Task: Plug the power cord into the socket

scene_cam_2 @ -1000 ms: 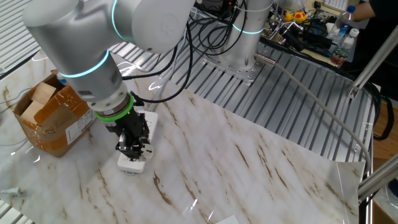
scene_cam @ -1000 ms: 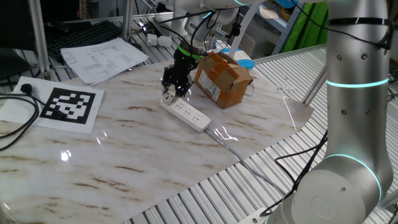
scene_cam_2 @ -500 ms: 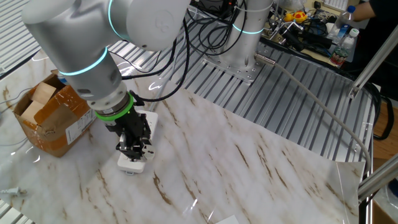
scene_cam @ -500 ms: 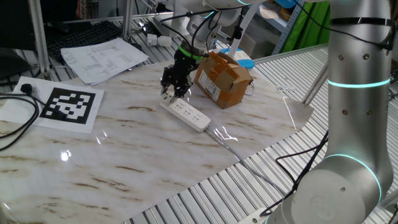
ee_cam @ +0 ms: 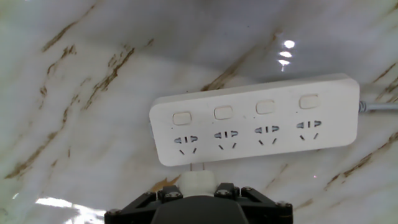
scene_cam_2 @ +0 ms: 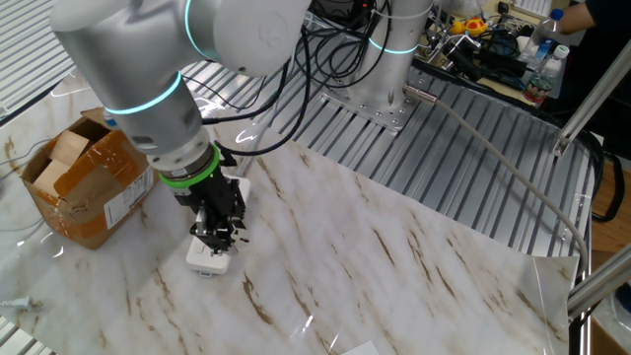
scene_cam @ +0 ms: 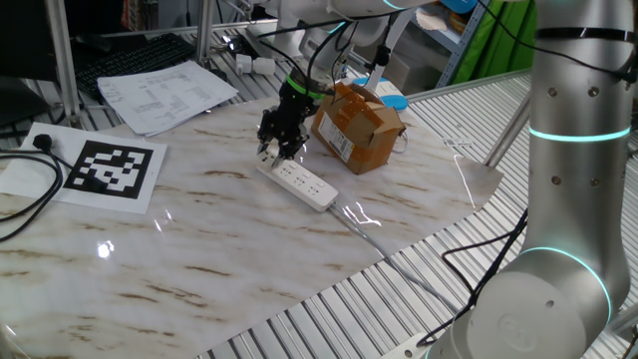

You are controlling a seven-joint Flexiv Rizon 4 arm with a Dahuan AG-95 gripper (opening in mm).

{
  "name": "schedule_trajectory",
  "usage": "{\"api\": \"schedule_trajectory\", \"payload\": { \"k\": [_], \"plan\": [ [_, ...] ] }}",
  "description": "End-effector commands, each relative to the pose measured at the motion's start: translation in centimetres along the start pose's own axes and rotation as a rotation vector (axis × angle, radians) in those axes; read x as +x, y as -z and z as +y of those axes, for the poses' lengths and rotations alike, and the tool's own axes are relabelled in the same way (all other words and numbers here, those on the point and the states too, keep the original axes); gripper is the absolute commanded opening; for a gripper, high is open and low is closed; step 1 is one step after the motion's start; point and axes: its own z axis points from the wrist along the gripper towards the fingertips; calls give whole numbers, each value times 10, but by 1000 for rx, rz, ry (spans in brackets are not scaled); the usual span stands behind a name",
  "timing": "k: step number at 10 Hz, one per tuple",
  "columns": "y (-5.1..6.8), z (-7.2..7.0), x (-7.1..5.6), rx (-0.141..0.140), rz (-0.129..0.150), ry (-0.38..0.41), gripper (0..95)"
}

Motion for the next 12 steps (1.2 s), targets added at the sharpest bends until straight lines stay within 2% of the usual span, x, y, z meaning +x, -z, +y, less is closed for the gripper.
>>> {"api": "schedule_trajectory", "payload": {
  "k": [1,12],
  "plan": [
    [-1,-1,0,-8,8,-1,0],
    [-7,-4,0,-38,-1,21,0]
  ]
}}
